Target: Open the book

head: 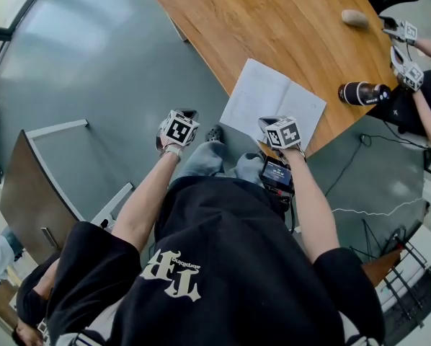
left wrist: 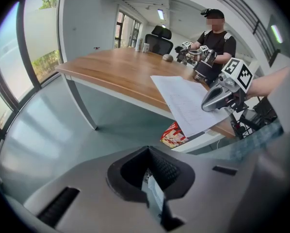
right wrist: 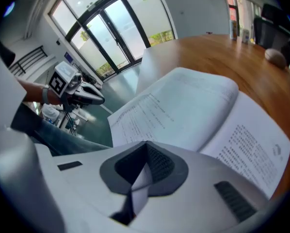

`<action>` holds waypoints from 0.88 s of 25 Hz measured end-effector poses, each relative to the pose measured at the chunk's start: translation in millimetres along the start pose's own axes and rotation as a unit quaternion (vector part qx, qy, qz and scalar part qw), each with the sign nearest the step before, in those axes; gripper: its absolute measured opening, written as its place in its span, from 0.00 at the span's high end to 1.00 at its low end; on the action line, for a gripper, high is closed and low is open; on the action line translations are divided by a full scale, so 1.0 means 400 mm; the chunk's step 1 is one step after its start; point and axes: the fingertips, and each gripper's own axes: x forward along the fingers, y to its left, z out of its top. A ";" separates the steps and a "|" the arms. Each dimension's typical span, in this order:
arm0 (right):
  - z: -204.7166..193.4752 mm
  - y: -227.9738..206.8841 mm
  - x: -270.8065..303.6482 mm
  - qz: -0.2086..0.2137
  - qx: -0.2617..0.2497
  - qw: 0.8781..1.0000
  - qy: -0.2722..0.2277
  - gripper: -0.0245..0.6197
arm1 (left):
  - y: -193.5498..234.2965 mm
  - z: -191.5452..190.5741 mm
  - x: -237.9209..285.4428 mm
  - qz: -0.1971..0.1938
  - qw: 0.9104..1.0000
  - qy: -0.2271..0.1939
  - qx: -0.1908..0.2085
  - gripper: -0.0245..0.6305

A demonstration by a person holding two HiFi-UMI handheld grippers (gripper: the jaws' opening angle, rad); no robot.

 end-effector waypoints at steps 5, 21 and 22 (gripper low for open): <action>0.020 0.013 -0.066 -0.044 -0.015 0.998 -0.042 0.98 | -0.051 0.080 0.009 -0.051 0.997 -0.046 0.026 0.95; -0.204 0.020 -0.588 -0.233 -0.009 0.948 -0.216 0.98 | -0.411 0.224 -0.221 -0.192 0.946 -0.244 0.091 0.95; -0.237 0.027 -0.611 -0.243 -0.008 0.944 -0.225 0.98 | -0.438 0.223 -0.243 -0.194 0.943 -0.254 0.094 0.95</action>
